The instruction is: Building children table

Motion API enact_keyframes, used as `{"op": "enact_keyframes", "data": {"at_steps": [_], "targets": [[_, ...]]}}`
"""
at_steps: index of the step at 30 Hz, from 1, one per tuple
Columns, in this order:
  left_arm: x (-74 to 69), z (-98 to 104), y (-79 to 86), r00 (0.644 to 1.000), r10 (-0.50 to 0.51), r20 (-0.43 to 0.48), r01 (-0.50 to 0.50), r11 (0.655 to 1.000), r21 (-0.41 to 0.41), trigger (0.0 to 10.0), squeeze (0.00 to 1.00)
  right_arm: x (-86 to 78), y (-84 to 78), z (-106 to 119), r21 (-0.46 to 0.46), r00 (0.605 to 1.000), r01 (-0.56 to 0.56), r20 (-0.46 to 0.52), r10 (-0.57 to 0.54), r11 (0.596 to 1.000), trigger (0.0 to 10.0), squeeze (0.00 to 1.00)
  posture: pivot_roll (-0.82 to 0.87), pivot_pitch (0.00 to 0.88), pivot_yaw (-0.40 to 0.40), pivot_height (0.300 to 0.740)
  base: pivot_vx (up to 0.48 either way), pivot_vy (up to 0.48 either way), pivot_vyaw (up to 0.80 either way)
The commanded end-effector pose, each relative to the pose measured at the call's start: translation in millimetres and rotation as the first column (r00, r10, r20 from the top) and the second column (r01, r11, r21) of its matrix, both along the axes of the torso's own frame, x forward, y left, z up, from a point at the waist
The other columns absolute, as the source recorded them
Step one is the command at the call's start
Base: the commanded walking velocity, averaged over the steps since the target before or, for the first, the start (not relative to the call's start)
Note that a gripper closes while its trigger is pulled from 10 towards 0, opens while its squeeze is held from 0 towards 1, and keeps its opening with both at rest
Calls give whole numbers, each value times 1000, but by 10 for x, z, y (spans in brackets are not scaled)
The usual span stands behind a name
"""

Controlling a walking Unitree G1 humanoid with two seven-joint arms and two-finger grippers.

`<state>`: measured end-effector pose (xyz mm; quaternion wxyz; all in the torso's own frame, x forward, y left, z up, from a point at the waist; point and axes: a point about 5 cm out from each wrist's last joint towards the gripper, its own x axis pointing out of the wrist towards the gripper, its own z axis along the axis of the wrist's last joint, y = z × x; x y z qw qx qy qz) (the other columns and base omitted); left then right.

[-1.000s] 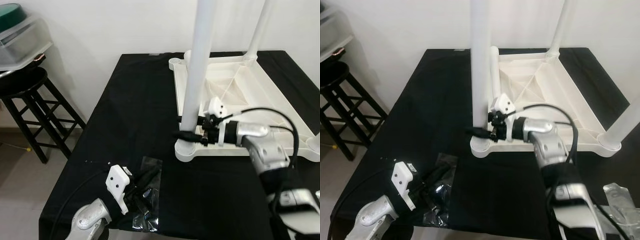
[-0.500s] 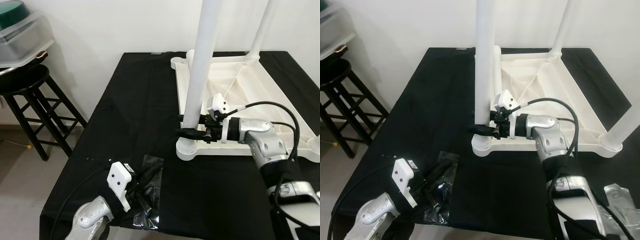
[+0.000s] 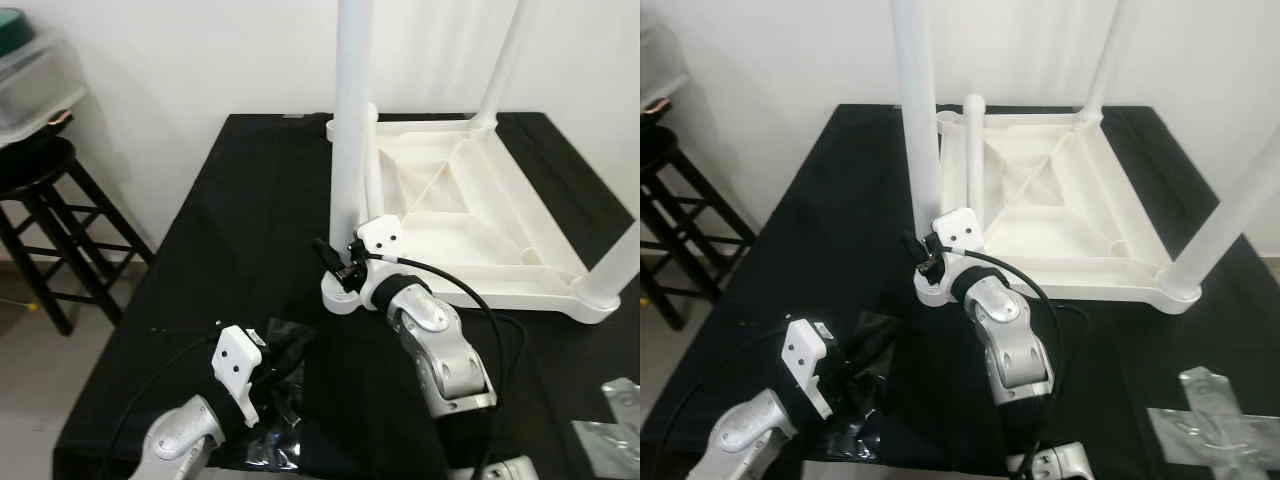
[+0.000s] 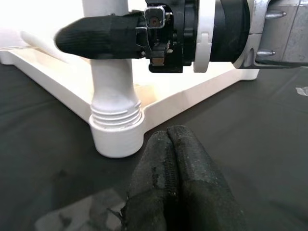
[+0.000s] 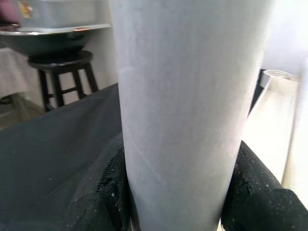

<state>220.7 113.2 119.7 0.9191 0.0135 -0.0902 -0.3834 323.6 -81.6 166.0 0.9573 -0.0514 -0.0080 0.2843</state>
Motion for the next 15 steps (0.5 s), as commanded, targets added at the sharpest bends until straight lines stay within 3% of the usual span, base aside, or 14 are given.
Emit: {"op": "enact_keyframes", "data": {"at_steps": [1,2,3,4,5,7,8,9,12,15], "targets": [[-10,-40,28,1000,21,-20,-21,1000,13,10000,0,-44,-35,-368,-59,986,-8,-164,-2,998,10000,0,2,129,6,740,0,0,0],[-10,-40,28,1000,21,-20,-21,1000,13,10000,0,-44,-35,-368,-59,986,-8,-164,-2,998,10000,0,2,129,6,740,0,0,0],[-9,-40,30,1000,22,-20,-21,1000,13,10000,0,-66,-12,-336,-48,987,-52,-154,44,998,10000,780,2,128,10,740,0,0,0],[-8,-42,30,1000,17,-22,-17,1000,14,10000,0,-75,8,-277,-20,985,-110,-138,106,994,10000,1000,1,128,13,740,0,0,0],[-8,-42,30,1000,17,-22,-17,1000,14,10000,0,-75,8,-277,-20,985,-110,-138,106,994,10000,1000,1,128,13,740,0,0,0],[-6,-45,25,1000,6,-29,-6,1000,16,10000,0,-108,44,-86,8,971,-219,-91,219,976,10000,984,-2,129,19,740,0,0,0],[-4,-47,21,1000,3,-31,-2,1000,16,10000,0,-108,30,12,14,959,-277,-63,277,961,10000,494,-4,127,20,740,0,0,0],[-2,-50,16,999,0,-33,0,1000,16,10000,0,-110,-27,165,19,919,-392,-25,392,920,10000,0,-4,126,20,740,0,0,0],[-2,-52,12,999,0,-33,0,1000,16,10000,0,-91,-102,264,-9,887,-461,12,461,887,10000,0,0,126,18,740,0,0,0],[-1,-56,4,999,3,-33,-2,1000,15,10000,0,-11,-295,351,-74,819,-573,-8,574,816,10000,0,4,124,12,740,0,0,0]]}}
